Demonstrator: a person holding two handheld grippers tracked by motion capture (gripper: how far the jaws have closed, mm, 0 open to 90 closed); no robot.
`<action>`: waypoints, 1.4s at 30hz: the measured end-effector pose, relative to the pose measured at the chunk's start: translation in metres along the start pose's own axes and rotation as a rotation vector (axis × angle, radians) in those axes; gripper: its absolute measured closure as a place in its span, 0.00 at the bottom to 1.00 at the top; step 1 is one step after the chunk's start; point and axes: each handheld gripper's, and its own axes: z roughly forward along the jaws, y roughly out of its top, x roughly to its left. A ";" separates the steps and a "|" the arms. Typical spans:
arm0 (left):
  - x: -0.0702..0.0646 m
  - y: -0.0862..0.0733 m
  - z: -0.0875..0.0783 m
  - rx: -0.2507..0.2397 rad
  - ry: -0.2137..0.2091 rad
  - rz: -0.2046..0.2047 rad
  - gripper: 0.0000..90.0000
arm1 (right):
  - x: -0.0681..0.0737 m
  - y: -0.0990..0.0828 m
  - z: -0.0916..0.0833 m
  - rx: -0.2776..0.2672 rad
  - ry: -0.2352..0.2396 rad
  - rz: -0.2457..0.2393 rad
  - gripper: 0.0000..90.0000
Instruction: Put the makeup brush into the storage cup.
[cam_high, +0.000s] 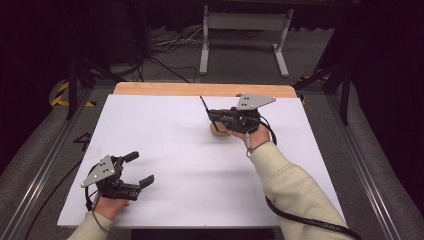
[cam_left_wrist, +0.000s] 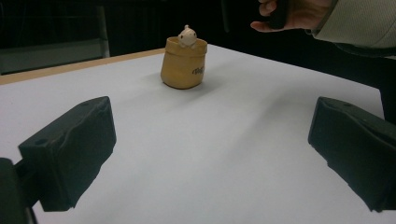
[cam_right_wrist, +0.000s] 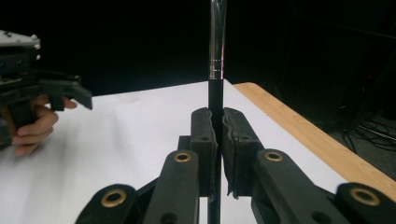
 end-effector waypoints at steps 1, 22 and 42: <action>0.000 0.000 0.000 0.001 -0.001 0.002 0.02 | -0.002 0.000 -0.001 -0.004 -0.015 0.005 0.93; 0.001 0.000 0.000 -0.001 0.002 0.004 0.02 | -0.027 0.003 0.000 -0.035 -0.205 0.073 0.93; 0.002 -0.001 -0.001 -0.003 0.003 -0.004 0.02 | -0.049 -0.011 0.005 -0.101 -0.351 0.150 0.92</action>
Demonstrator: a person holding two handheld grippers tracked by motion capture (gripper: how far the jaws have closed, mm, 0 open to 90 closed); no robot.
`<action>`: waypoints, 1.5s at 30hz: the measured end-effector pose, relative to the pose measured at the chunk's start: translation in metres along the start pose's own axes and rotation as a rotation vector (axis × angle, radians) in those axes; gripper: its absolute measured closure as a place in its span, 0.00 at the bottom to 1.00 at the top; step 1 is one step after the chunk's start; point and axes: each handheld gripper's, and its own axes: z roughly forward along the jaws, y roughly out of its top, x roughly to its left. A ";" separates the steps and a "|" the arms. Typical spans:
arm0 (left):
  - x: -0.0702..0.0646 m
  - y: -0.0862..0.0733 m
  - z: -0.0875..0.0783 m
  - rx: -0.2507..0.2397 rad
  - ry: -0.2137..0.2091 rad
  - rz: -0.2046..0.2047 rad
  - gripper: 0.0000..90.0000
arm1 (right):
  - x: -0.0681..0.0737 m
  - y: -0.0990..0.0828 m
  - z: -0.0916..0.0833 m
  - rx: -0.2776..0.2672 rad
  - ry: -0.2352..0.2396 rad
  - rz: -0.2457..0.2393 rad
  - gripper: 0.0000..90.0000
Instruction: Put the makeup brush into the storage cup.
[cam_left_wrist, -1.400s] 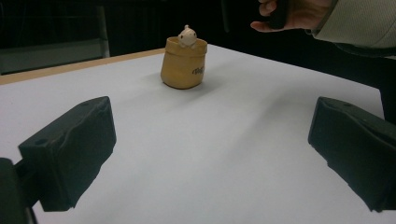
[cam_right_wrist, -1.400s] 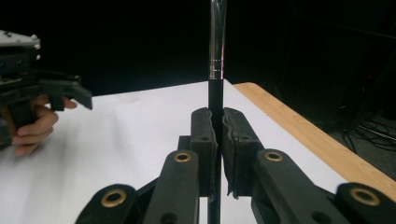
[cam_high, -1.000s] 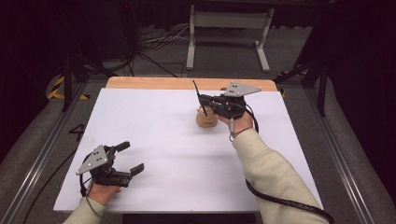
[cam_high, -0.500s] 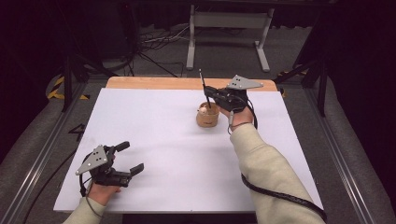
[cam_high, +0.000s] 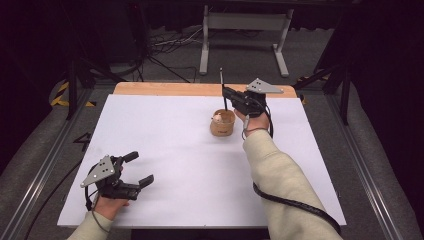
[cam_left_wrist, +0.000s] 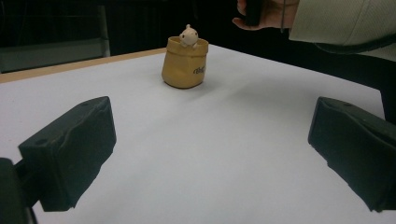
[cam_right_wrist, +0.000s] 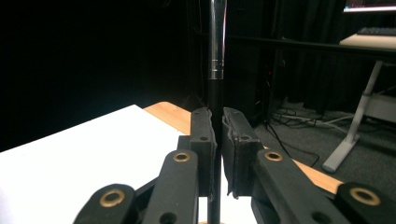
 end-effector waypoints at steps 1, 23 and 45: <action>0.000 0.000 0.000 0.000 0.000 0.000 0.02 | 0.000 -0.002 0.001 -0.003 -0.003 -0.004 0.93; 0.000 0.000 0.000 0.001 -0.001 -0.002 0.02 | -0.008 -0.040 0.006 0.014 -0.020 -0.013 0.92; 0.000 -0.001 0.001 0.002 -0.003 -0.006 0.02 | -0.011 -0.062 0.008 0.046 -0.021 0.015 0.92</action>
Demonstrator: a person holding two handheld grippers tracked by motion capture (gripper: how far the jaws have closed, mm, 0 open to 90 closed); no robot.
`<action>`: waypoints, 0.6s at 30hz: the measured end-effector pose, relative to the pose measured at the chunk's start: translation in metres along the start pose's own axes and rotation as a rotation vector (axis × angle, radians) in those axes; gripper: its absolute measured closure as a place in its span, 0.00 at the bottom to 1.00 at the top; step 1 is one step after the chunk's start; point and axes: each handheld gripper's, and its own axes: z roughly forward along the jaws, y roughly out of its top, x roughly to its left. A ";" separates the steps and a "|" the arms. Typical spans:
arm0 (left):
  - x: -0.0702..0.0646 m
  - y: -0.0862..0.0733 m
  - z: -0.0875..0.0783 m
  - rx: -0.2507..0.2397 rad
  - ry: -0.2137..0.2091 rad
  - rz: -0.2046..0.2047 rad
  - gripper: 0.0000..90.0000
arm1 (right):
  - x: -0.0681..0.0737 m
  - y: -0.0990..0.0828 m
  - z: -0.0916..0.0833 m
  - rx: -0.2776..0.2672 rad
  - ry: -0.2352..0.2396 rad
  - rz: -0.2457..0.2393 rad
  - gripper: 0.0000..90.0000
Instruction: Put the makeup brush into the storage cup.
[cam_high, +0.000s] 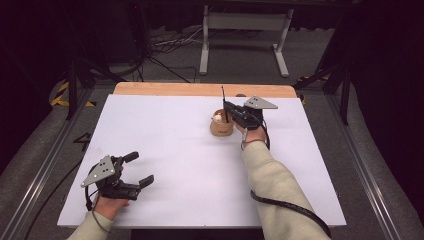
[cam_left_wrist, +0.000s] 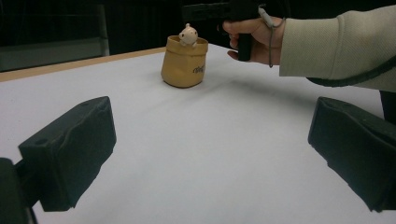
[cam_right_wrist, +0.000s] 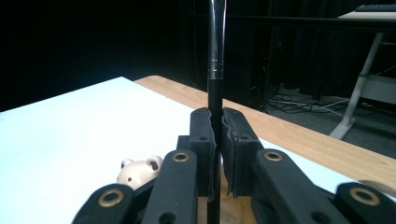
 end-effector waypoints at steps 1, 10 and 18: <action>0.000 0.000 0.000 0.000 0.000 0.001 0.02 | 0.000 -0.001 0.000 0.000 -0.002 0.001 0.92; 0.000 0.000 0.001 -0.003 0.000 0.004 0.02 | -0.001 0.001 -0.003 -0.027 -0.032 0.032 0.59; 0.000 0.000 0.001 0.000 -0.001 0.003 0.02 | 0.003 0.018 -0.010 -0.033 -0.016 0.027 0.30</action>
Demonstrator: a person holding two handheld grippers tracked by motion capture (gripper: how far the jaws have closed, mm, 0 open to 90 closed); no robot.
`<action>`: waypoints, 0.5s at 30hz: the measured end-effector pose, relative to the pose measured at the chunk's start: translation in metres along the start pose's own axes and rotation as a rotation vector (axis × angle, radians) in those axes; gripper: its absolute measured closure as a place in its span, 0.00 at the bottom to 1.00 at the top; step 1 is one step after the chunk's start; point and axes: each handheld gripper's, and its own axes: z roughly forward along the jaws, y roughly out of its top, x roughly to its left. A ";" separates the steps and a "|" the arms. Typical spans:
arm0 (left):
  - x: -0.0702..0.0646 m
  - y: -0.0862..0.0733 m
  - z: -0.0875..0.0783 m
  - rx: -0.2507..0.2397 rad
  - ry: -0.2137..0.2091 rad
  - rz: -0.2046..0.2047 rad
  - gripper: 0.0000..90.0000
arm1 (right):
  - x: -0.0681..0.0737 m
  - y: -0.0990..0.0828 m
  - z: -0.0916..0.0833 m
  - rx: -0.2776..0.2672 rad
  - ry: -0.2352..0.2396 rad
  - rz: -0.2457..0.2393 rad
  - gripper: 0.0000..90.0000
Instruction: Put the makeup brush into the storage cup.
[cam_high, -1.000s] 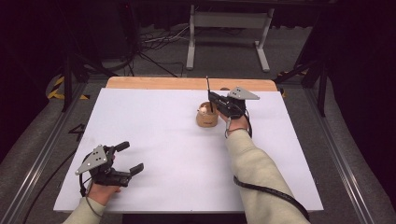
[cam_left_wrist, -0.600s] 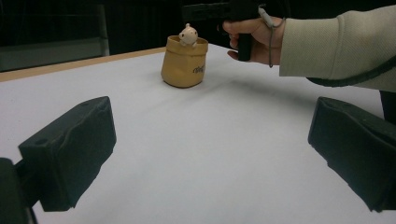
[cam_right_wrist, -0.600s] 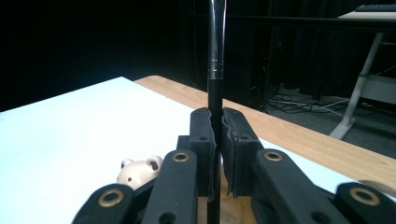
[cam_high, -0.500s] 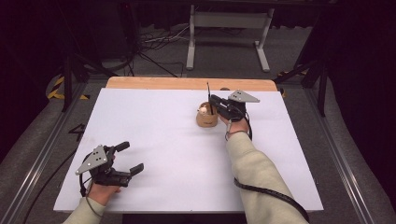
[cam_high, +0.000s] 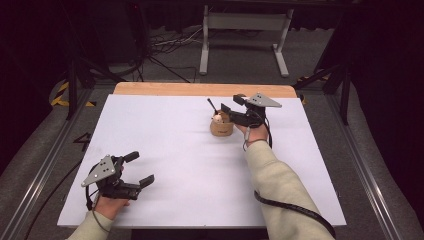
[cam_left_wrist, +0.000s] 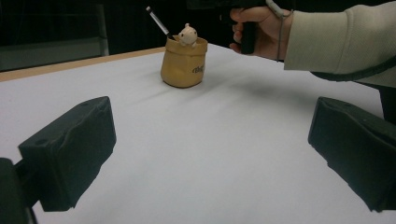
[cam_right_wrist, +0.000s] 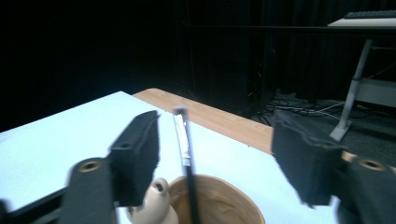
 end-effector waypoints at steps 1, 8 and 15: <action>0.000 0.000 0.000 0.000 0.000 0.001 0.02 | 0.001 0.003 -0.002 0.002 0.004 0.003 0.27; 0.000 0.000 -0.002 -0.001 0.007 -0.001 0.02 | 0.002 0.019 -0.018 -0.006 0.013 -0.017 0.07; -0.001 0.002 -0.003 -0.006 0.006 -0.001 0.02 | 0.008 0.031 -0.041 0.013 0.059 -0.062 0.00</action>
